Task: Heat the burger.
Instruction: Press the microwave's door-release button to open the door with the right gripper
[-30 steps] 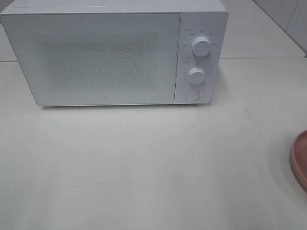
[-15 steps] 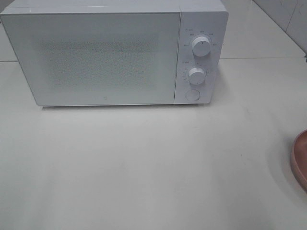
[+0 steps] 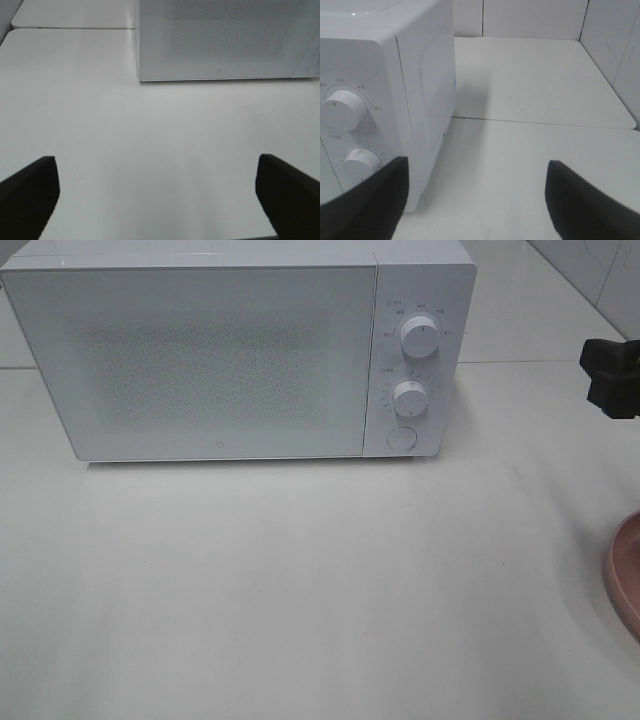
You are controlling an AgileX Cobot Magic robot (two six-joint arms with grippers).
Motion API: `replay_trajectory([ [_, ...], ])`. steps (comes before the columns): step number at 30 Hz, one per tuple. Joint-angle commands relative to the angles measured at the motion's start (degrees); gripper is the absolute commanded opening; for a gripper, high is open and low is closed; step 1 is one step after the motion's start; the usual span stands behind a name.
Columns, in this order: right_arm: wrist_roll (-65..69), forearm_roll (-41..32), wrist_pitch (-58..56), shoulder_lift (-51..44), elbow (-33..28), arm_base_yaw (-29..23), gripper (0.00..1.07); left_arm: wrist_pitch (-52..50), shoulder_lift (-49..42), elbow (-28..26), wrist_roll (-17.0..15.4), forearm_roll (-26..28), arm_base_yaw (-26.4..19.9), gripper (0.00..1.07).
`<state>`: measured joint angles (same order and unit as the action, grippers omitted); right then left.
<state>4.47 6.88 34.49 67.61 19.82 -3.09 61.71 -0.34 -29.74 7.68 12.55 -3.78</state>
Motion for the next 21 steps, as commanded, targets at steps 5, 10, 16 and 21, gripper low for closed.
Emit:
replay_trajectory([
  [5, -8.25, -11.46, 15.76, 8.48, -2.98, -4.81, 0.74, -0.52, -0.92, 0.23, -0.11, 0.23, 0.00, 1.00],
  [10, -16.04, -21.20, 20.91, 13.41, -3.44, -11.46, 0.74, -0.52, -0.92, 0.23, -0.11, 0.23, 0.00, 1.00],
  [16, -22.00, -30.94, 25.44, 17.93, -3.44, -20.11, 0.74, -0.52, -0.92, 0.23, -0.11, 0.23, 0.00, 1.00],
  [21, -22.98, -38.33, 28.42, 20.68, -3.38, -26.76, 0.74, -0.52, -0.92, 0.23, -0.11, 0.23, 0.00, 1.00],
])
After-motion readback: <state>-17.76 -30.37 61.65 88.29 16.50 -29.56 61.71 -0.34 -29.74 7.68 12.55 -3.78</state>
